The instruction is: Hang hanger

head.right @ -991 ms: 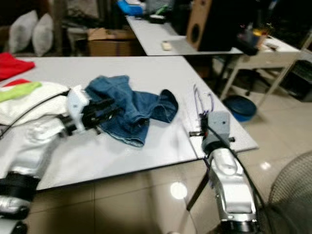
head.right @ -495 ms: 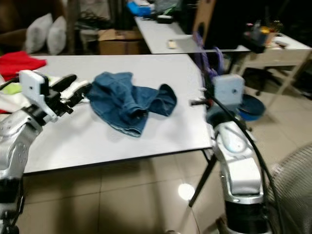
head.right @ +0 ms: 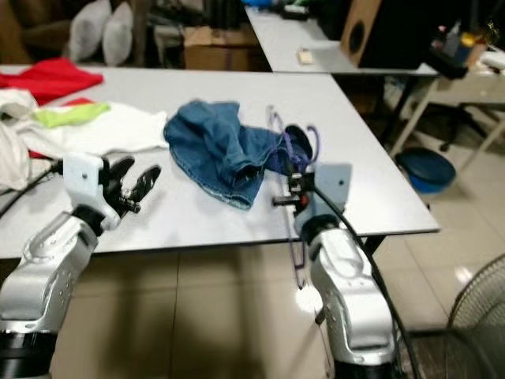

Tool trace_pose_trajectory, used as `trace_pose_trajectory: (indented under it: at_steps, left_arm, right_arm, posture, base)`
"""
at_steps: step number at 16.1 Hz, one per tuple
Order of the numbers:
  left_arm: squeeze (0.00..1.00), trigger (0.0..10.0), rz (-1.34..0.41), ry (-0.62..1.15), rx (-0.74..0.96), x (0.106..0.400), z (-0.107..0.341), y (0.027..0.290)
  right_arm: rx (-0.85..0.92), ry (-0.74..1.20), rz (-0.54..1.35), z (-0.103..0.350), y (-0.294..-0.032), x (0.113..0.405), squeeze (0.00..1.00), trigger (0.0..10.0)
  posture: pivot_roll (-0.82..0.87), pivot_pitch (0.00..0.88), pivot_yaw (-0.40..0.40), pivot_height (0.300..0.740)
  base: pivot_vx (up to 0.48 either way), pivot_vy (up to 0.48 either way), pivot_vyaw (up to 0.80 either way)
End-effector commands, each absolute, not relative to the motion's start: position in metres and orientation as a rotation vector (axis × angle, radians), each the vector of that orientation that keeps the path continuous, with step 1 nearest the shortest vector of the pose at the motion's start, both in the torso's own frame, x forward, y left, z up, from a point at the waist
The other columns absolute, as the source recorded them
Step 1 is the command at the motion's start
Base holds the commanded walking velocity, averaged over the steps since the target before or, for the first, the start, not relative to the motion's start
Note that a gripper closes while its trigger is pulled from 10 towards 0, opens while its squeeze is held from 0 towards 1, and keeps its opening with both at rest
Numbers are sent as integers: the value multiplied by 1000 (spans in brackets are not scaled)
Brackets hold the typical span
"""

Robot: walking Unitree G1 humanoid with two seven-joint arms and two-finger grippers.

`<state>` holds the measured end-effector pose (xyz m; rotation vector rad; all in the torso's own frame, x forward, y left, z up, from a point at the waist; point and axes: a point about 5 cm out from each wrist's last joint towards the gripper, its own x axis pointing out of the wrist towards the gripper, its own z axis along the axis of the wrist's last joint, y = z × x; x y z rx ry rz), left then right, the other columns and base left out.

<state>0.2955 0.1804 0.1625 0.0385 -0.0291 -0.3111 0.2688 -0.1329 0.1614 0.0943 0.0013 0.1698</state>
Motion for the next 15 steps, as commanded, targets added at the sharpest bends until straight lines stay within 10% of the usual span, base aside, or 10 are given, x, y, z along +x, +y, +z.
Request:
trace_pose_trajectory:
  at_steps: [1, 15]
  left_arm:
    - [0, 10000, -295, -22, 58, 297, 164, 181]
    - [0, 10000, -258, 49, 93, 297, 153, 175]
  right_arm:
    - [56, -9, 162, 163, -133, 267, 0, 10000]
    - [31, 86, 58, 131, -155, 262, 0, 10000]
  posture:
    - [-172, 0, -13, 740]
    - [-135, 0, -20, 740]
  base:
    - [0, 311, 0]
    - [0, 352, 0]
